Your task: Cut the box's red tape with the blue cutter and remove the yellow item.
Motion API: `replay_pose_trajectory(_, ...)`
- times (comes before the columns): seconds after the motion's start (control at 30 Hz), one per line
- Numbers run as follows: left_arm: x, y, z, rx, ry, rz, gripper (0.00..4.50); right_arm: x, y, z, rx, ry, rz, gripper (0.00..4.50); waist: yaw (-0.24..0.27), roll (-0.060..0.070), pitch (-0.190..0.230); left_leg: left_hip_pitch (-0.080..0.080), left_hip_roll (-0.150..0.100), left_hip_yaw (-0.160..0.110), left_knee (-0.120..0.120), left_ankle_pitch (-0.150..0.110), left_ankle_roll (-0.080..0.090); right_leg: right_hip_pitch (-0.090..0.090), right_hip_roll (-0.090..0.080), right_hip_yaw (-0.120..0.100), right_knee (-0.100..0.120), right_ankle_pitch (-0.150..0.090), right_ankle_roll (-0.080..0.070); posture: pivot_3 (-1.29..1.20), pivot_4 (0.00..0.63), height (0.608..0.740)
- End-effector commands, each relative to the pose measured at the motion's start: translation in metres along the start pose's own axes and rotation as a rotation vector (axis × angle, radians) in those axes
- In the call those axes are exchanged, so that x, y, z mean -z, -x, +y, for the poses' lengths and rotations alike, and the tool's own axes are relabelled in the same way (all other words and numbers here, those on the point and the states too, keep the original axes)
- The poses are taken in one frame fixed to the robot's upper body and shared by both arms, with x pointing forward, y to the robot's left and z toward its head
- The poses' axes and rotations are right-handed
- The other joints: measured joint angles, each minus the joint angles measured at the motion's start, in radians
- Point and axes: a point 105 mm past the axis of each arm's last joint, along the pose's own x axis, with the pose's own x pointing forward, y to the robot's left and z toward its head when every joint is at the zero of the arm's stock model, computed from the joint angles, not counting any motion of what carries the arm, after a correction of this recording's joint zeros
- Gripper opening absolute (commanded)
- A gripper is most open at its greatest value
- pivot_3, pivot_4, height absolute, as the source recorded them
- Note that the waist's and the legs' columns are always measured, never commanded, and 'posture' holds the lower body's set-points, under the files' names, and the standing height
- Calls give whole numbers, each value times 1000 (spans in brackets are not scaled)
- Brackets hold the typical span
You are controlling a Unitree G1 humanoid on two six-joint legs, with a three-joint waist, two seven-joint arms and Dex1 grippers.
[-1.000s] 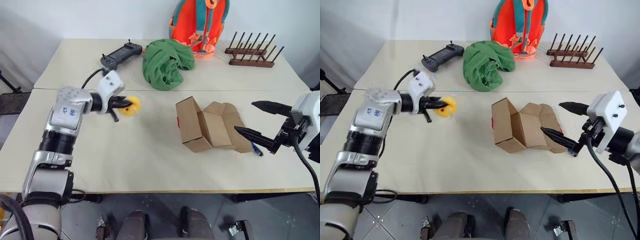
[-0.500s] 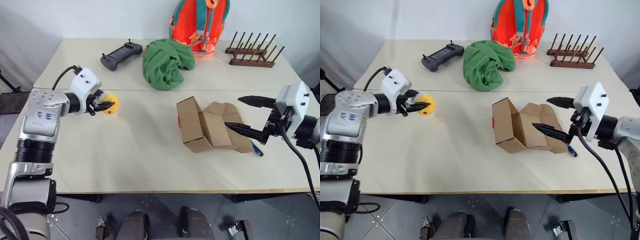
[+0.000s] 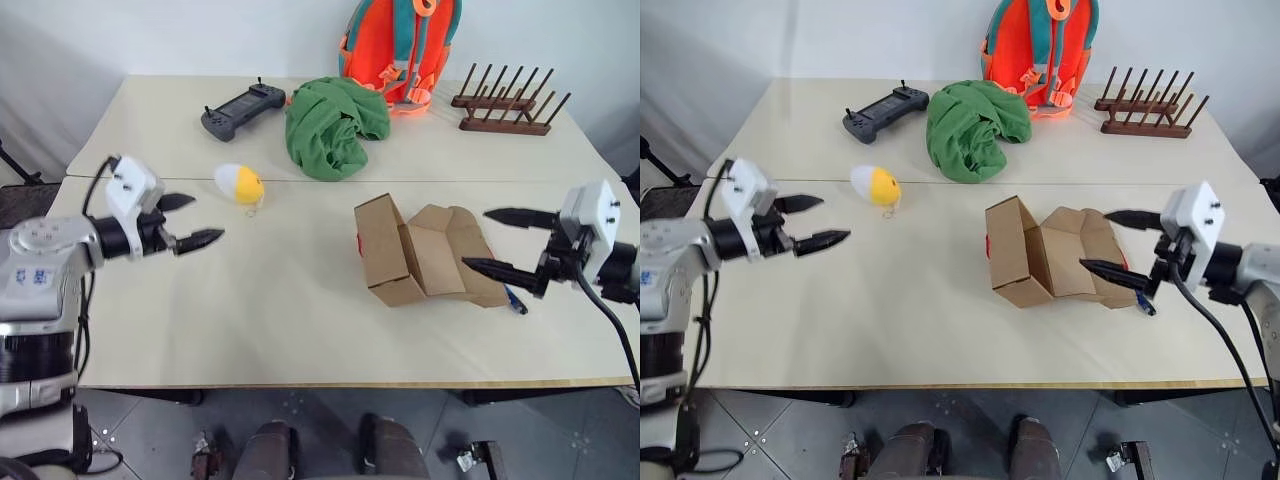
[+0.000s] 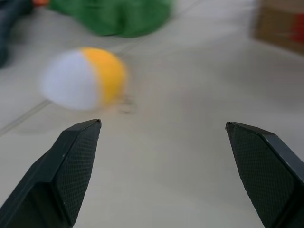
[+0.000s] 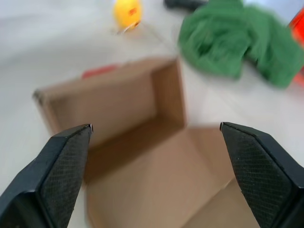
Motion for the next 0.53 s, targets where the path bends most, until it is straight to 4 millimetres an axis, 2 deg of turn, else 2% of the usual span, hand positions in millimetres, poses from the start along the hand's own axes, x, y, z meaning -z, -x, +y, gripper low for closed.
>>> replay_pose_trajectory(0.03,-2,19,-11,12,-83,-38,4456,22,23,2,-33,17,68,4500,0,0,0,0,0,0,0,0,0,0,0,0,0,0,0,0,150,740)
replay_pose_trajectory(0.1,6,24,-18,35,-71,-30,4456,35,30,6,-56,2,91,4500,-1,0,0,1,0,1,0,0,0,1,0,1,-1,0,0,0,150,740)
replay_pose_trajectory(0.17,23,36,-30,49,-70,-50,4456,53,42,5,-33,-35,119,4500,-3,1,0,1,1,2,0,0,0,1,0,2,-1,0,0,0,150,740)
replay_pose_trajectory(0.2,38,41,-34,49,-49,-12,4456,60,46,2,-3,-52,134,4500,-3,1,0,3,2,1,0,0,1,1,0,4,-1,0,0,0,150,740)
replay_pose_trajectory(0.27,56,50,-46,54,-16,32,4456,64,50,-2,48,-74,128,4500,-5,2,1,8,4,1,-2,-1,1,3,-1,8,-1,0,0,0,150,740)
replay_pose_trajectory(0.37,64,59,-63,74,28,23,4456,66,52,2,81,-100,103,4500,-12,3,1,12,5,3,-2,-3,1,4,-1,11,-1,0,-1,0,150,740)
replay_pose_trajectory(0.53,67,60,-68,93,57,19,4456,68,55,6,141,-117,82,4500,-3,5,1,15,6,3,-2,-5,0,5,-1,13,-1,-1,-2,0,150,740)
